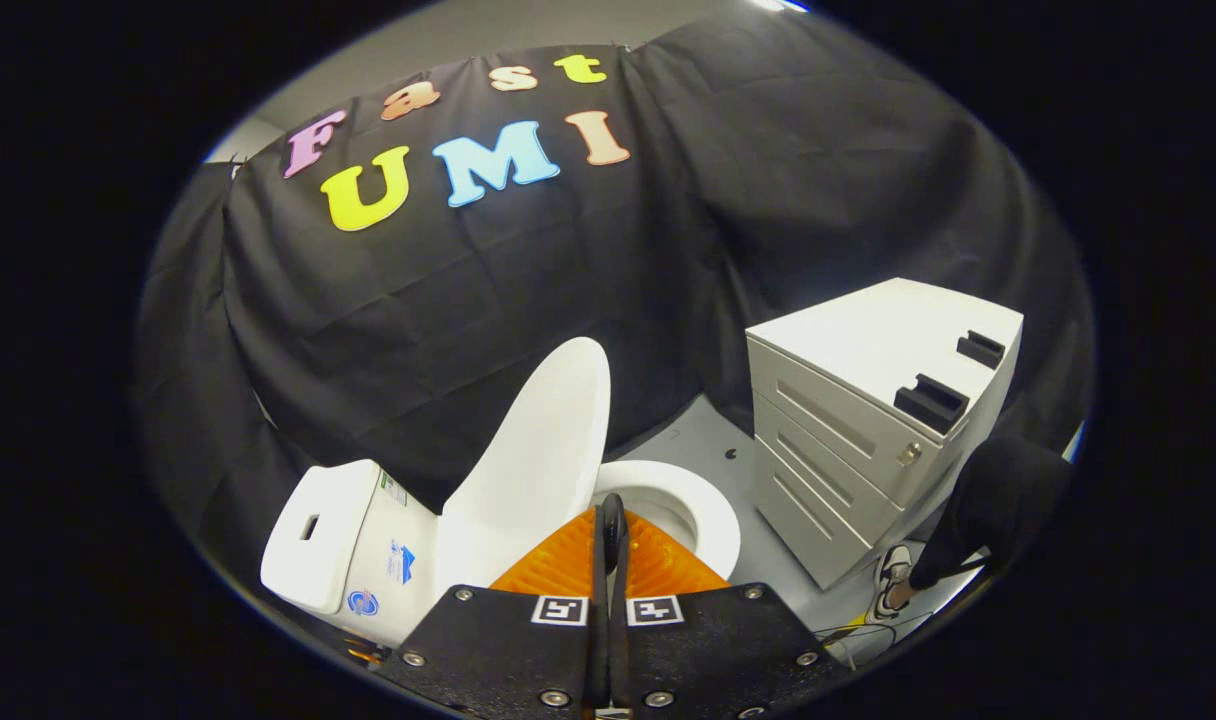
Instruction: Open the toilet lid.
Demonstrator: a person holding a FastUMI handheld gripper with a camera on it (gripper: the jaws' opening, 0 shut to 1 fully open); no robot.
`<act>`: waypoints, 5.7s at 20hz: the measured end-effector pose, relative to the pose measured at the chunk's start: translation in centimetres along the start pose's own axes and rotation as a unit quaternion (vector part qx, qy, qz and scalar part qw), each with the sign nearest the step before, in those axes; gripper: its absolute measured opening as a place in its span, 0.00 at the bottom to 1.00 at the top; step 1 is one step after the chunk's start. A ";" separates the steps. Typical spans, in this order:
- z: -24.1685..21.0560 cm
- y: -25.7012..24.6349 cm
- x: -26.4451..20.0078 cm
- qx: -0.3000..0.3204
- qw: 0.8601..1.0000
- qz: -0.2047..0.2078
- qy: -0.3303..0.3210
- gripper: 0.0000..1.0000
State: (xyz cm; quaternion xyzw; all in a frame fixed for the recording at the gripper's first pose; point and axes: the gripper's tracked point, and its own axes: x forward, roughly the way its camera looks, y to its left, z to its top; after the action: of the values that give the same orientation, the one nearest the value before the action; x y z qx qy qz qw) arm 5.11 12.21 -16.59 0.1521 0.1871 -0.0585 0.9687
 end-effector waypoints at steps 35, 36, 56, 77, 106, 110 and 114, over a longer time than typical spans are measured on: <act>4.4 21.3 -8.3 -0.161 0.973 0.128 -0.101 0.00; 4.3 22.1 -8.5 -0.157 0.972 0.139 -0.103 0.00; 1.6 31.3 -11.1 -0.209 0.946 0.220 -0.116 0.00; -1.9 37.5 -12.0 -0.217 0.939 0.250 -0.090 0.04; 20.2 7.8 -10.0 -0.158 0.935 0.200 -0.248 0.95; 21.3 2.3 -9.0 -0.139 0.946 0.149 -0.253 0.95; 22.2 -1.0 -9.3 -0.094 0.954 0.106 -0.264 0.95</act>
State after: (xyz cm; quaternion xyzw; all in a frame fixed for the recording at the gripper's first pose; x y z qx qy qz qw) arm 4.04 4.73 6.26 0.0588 -0.0874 0.0241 0.9941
